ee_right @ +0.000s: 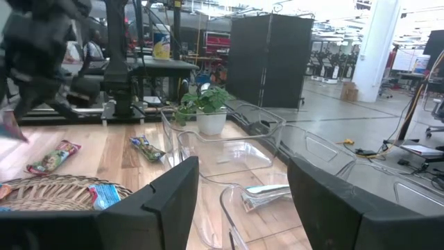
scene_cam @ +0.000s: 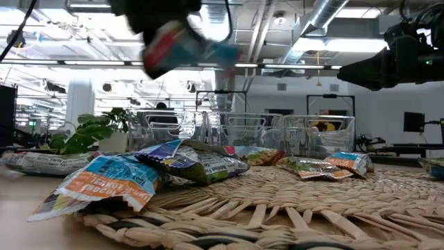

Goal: Pick and place Granola Bars by type
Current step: Put the red granola bar into the left transparent bin

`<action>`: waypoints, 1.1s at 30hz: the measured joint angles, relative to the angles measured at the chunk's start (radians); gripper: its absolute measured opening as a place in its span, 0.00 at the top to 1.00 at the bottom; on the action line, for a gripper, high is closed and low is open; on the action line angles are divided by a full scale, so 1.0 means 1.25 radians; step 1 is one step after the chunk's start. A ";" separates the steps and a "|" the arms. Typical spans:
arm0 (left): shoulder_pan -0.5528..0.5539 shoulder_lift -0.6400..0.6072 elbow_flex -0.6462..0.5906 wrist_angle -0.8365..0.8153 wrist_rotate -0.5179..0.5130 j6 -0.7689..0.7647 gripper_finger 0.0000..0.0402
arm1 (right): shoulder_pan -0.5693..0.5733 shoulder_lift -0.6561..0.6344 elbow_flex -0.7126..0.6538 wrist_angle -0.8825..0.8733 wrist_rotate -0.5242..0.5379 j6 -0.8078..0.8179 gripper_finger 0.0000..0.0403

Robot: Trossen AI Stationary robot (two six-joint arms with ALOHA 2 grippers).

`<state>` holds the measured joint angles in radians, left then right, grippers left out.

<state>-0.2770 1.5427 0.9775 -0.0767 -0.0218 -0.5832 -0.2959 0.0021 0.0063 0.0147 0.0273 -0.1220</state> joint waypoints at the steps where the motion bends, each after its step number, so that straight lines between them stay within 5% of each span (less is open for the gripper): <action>1: 0.011 -0.002 0.000 0.040 0.012 0.000 0.85 | 0.000 0.000 0.000 0.000 0.000 0.000 0.47; 10: 0.086 -0.003 0.000 0.334 0.152 -0.008 0.85 | 0.000 0.000 0.000 0.000 0.000 0.000 0.47; 23: 0.207 -0.003 0.000 0.340 0.154 0.067 0.85 | 0.000 0.000 0.000 0.000 0.000 0.000 0.47; 33: 0.397 -0.003 0.000 0.339 0.078 0.301 0.85 | 0.000 0.000 0.000 0.000 0.000 0.000 0.47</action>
<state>0.2189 1.5387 0.9779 0.3474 0.0753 -0.2070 -0.2959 0.0021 0.0063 0.0147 0.0273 -0.1219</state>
